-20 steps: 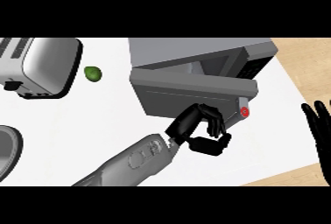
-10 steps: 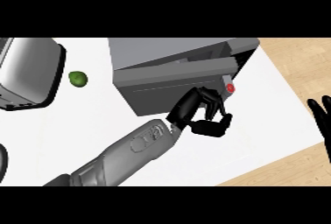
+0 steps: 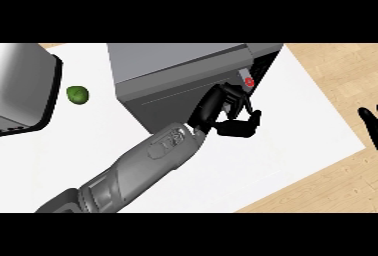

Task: Pick up the milk, place it into the microwave and close the microwave

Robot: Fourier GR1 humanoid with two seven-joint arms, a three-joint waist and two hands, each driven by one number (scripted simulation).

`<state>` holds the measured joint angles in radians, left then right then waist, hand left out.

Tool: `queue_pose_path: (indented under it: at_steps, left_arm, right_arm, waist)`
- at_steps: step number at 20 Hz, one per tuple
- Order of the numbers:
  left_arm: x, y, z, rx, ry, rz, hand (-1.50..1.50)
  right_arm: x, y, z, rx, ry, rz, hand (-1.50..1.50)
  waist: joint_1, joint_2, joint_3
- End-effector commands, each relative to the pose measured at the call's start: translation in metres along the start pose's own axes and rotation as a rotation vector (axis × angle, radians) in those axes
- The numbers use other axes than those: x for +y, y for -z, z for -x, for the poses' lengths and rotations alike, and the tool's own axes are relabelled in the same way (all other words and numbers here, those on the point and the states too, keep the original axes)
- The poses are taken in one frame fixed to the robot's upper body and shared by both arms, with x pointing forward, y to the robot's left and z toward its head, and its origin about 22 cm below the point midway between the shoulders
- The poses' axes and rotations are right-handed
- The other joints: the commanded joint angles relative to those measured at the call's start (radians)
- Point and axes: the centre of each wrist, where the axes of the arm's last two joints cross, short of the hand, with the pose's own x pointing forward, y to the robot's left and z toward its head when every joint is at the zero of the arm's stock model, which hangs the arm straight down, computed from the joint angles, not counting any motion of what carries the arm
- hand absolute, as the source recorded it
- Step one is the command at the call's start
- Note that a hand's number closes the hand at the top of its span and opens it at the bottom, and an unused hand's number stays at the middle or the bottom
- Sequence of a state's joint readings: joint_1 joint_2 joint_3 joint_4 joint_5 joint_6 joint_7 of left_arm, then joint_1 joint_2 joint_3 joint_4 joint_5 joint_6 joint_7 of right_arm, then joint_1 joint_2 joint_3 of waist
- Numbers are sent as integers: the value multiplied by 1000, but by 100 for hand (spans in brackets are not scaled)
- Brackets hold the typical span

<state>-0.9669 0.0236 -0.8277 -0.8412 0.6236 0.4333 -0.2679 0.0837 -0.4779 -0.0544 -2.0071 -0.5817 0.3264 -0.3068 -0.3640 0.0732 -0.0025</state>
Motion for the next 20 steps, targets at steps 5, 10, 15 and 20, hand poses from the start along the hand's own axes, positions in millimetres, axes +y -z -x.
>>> queue_pose_path:
  at_steps: [5,10,15,20]
  left_arm:
    - [-3,26,-28,-62,19,-21,150]
    - [-4,24,-25,-70,19,-47,150]
    - [-7,24,-28,-79,16,-71,150]
    - [-8,23,-27,-87,12,-94,150]
  right_arm:
    - [-9,9,-12,12,-13,-31,-150]
    - [-16,13,-19,16,-33,-24,-150]
    - [-22,20,-26,15,-56,-49,-150]
    - [-28,26,-34,15,-83,-69,-150]
  waist:
    - [-45,11,2]
    - [-65,12,3]
    - [-68,14,3]
    - [-76,15,3]
